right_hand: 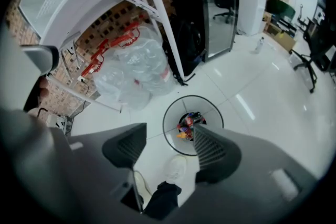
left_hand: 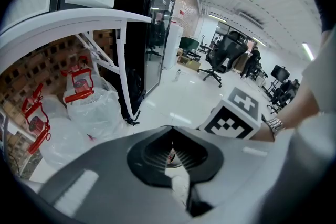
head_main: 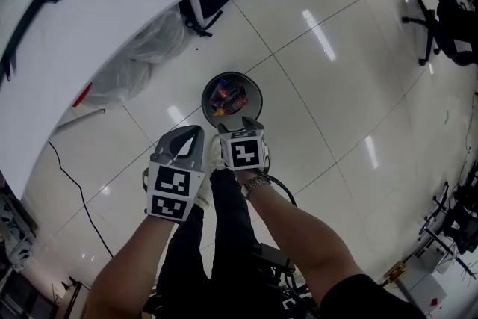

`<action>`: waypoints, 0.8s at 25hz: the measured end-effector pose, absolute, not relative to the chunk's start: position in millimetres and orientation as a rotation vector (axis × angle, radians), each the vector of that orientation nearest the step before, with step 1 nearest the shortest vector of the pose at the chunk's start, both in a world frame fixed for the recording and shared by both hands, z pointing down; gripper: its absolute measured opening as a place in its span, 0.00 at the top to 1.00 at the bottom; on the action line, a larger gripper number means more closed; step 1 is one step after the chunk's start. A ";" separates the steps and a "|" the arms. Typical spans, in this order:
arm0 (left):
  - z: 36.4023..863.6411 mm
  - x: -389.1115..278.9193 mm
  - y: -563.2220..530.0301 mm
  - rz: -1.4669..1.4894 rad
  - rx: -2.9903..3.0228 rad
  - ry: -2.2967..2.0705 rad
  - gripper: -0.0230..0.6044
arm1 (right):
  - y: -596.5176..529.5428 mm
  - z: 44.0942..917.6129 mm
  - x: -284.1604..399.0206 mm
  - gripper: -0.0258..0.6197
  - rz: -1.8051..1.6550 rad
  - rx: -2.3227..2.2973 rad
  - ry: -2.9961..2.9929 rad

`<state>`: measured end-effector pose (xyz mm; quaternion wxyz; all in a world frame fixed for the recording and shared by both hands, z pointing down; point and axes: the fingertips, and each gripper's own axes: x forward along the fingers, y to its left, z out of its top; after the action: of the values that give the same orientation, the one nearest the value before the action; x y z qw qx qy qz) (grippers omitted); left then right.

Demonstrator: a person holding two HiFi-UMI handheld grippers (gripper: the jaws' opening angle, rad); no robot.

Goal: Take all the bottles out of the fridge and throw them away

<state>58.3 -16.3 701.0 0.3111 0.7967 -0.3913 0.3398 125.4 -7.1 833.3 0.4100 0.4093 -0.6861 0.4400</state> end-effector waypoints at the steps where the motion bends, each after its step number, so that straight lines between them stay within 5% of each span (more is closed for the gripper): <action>1: 700.2 57.5 -15.5 0.898 2.102 -1.035 0.96 | -5.9 831.8 123.4 0.53 1.105 1.025 -1.733; 11: 660.7 38.0 -13.0 0.855 2.100 -1.135 0.96 | -1.8 773.0 95.6 0.55 1.010 0.955 -1.851; 20: 550.3 -26.7 3.5 0.746 2.118 -1.373 0.96 | -3.1 629.5 20.0 0.55 0.772 0.823 -2.125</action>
<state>-26.7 3.5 550.3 0.2519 0.7787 -0.5049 0.2743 20.0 -3.1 629.5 0.3595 0.3191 -0.8242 0.2994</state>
